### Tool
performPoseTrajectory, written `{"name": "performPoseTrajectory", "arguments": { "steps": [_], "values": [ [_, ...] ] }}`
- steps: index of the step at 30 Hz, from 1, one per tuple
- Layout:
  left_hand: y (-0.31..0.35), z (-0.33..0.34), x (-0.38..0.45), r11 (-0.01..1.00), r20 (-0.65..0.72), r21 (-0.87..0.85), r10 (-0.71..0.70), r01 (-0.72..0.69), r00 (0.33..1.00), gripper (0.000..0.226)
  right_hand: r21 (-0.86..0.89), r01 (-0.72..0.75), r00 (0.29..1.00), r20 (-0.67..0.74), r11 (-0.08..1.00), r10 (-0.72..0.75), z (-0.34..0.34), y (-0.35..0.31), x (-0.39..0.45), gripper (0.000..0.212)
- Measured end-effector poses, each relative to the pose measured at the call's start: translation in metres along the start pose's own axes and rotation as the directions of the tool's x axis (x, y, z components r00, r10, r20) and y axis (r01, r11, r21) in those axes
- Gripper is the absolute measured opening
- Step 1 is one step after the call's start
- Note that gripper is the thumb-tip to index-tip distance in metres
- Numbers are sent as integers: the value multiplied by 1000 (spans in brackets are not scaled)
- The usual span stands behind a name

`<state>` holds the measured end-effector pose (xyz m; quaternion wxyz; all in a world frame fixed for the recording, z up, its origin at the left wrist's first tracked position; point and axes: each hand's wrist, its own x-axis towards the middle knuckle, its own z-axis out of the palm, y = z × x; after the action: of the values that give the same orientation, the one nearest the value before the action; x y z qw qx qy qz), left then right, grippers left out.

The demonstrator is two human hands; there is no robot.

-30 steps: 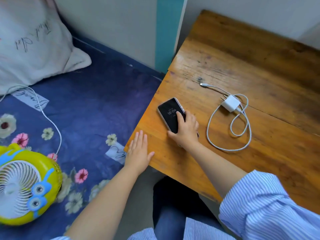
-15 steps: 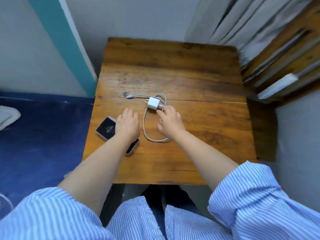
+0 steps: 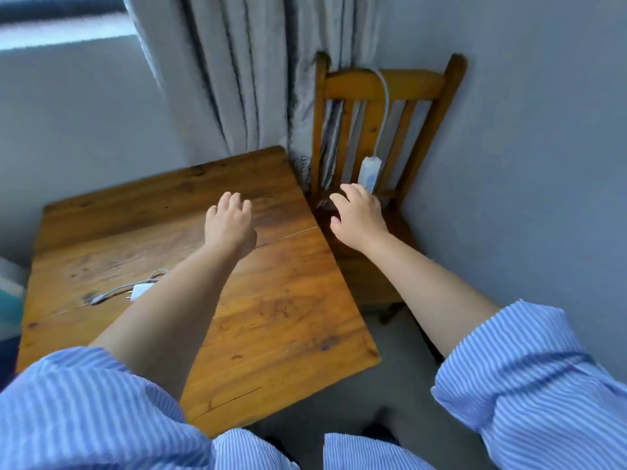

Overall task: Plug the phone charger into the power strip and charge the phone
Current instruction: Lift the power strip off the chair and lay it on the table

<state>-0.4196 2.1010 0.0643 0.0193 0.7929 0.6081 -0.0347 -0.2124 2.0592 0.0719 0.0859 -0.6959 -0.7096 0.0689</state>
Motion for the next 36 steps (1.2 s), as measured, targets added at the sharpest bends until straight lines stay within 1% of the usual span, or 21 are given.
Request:
{"name": "performPoseTrajectory", "arguments": {
  "steps": [5,9,13,15,21,26,29,33,36],
  "values": [
    [114,-32,38,996,-86,-87,-6,-2,996,48,4,18,999,-50,1000,-17,-51,104,2,40],
    [182,-45,60,990,-125,-138,-6,-11,992,49,7,10,997,-81,1000,-9,-80,167,9,43],
    [229,-51,85,992,-95,-124,8,-19,995,48,8,-21,996,-83,1000,22,-107,221,28,42],
    [243,-51,101,992,-61,-127,-1,-6,998,47,15,-14,996,-84,1000,16,-116,239,40,41],
    [268,-46,153,982,26,-169,-85,89,996,43,3,24,999,-23,1000,-24,-126,272,85,42],
    [273,-44,214,954,120,-241,-155,180,981,34,-11,76,997,13,997,-76,-126,288,153,42],
    [275,-43,252,907,182,-355,-172,228,968,35,-18,118,993,29,993,-117,-122,293,198,43],
    [279,-36,294,806,285,-499,-193,318,939,37,-21,151,986,82,988,-149,-111,296,249,49],
    [285,-27,314,718,292,-615,-176,326,940,38,-16,162,980,123,987,-159,-99,298,269,52]
  ]
}}
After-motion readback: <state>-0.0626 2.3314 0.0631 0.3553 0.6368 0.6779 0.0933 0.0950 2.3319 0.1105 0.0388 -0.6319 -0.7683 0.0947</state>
